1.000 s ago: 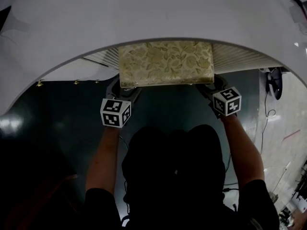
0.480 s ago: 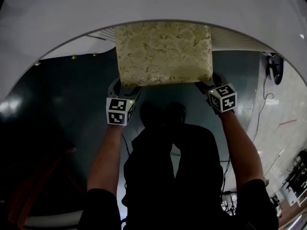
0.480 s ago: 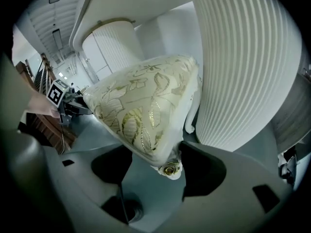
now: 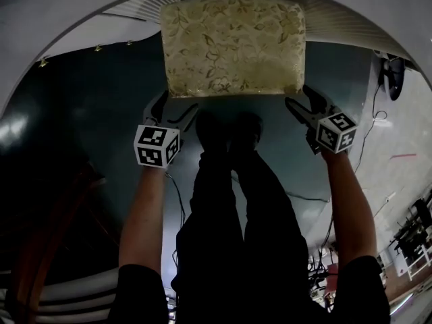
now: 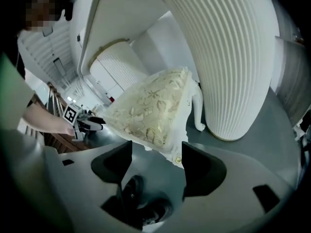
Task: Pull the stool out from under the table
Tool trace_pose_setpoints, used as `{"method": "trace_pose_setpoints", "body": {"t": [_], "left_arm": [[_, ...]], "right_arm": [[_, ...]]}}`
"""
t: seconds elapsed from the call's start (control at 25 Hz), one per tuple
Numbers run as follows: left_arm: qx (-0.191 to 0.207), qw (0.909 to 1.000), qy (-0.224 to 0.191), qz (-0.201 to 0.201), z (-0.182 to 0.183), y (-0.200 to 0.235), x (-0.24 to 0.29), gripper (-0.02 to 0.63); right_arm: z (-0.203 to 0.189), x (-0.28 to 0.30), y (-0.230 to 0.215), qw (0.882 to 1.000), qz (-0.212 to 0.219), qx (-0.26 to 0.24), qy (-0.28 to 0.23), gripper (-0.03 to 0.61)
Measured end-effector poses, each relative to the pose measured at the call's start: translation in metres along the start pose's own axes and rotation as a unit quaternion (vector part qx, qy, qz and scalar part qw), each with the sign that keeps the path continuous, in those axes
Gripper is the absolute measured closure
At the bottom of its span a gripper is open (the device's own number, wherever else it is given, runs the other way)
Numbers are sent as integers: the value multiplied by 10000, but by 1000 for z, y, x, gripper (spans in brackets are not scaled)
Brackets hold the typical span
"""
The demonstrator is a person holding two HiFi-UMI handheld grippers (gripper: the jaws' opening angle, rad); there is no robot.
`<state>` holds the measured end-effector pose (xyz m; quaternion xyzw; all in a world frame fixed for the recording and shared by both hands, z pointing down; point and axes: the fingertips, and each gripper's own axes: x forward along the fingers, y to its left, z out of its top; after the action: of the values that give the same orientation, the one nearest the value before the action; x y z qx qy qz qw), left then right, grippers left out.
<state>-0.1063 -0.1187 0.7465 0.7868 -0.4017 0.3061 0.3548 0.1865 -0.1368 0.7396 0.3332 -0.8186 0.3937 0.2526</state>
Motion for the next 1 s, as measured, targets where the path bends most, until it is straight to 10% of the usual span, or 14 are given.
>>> {"method": "trace_pose_setpoints", "body": {"t": [0.32,1.0], "left_arm": [[-1087,9932,-291,-302,25,13,-31,213],[-1570,9821,231,-1010,52,7,1,190]], "right_arm": [[28,-11,-1,9980,211,547,-220,293],[42,16,-2,9865,650,1499,-93,264]]}}
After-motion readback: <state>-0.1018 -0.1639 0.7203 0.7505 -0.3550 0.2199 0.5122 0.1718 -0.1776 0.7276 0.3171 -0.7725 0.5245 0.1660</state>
